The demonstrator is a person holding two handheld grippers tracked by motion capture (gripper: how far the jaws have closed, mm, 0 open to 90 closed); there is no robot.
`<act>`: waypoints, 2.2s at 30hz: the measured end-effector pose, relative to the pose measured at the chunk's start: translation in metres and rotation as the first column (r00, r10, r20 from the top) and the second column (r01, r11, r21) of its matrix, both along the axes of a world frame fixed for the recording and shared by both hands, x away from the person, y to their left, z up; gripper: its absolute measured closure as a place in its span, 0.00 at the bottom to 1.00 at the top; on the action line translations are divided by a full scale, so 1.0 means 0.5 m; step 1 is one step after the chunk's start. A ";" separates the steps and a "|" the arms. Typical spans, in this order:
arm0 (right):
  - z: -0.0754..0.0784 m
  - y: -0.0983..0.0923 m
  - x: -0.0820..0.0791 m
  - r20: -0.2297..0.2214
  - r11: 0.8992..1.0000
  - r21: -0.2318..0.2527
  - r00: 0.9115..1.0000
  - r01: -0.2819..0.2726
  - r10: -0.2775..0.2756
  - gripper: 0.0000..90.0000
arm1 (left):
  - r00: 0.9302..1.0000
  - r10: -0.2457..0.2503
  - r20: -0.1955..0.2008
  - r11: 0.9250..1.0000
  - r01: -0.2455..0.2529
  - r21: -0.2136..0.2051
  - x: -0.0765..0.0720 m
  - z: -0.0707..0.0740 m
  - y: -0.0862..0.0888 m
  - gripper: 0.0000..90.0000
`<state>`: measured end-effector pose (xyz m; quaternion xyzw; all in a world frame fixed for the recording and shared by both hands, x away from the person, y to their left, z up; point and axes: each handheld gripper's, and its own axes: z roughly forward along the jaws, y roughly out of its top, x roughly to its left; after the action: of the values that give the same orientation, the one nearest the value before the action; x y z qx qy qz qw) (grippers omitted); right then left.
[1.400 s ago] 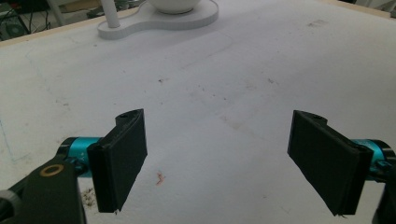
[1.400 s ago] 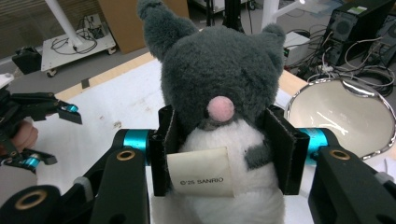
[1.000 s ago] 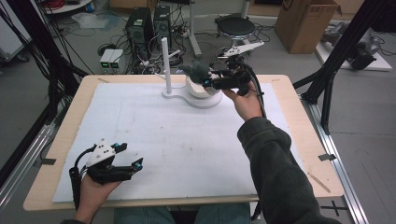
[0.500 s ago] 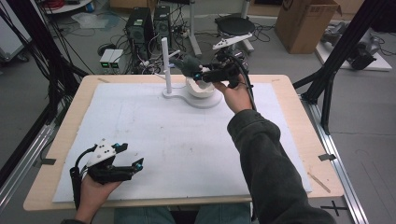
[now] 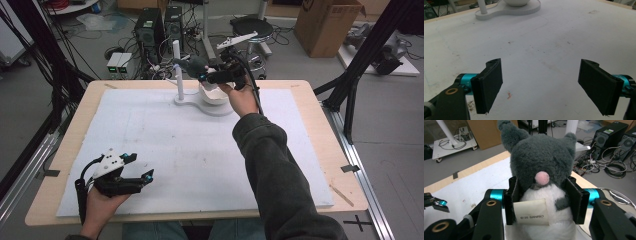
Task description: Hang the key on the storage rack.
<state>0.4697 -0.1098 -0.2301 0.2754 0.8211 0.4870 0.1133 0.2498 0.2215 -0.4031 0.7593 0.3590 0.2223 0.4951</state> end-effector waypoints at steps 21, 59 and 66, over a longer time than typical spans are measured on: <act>-0.044 0.039 0.036 -0.009 0.999 -0.035 0.999 0.034 -0.034 0.57 | 1.000 -0.001 -0.003 1.000 0.001 0.000 0.001 0.000 0.001 0.22; -0.110 0.068 0.083 -0.072 0.989 -0.108 0.991 0.104 -0.112 0.57 | 1.000 -0.005 0.000 1.000 0.005 -0.003 0.001 0.000 0.004 0.22; -0.116 0.072 0.083 -0.082 0.987 -0.121 0.990 0.106 -0.116 0.56 | 1.000 -0.006 0.003 1.000 0.006 0.001 0.001 0.001 0.006 0.22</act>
<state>0.5112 -0.0738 -0.2882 0.3351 0.8357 0.4183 0.1195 0.2503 0.2242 -0.4026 0.7605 0.3558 0.2218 0.4959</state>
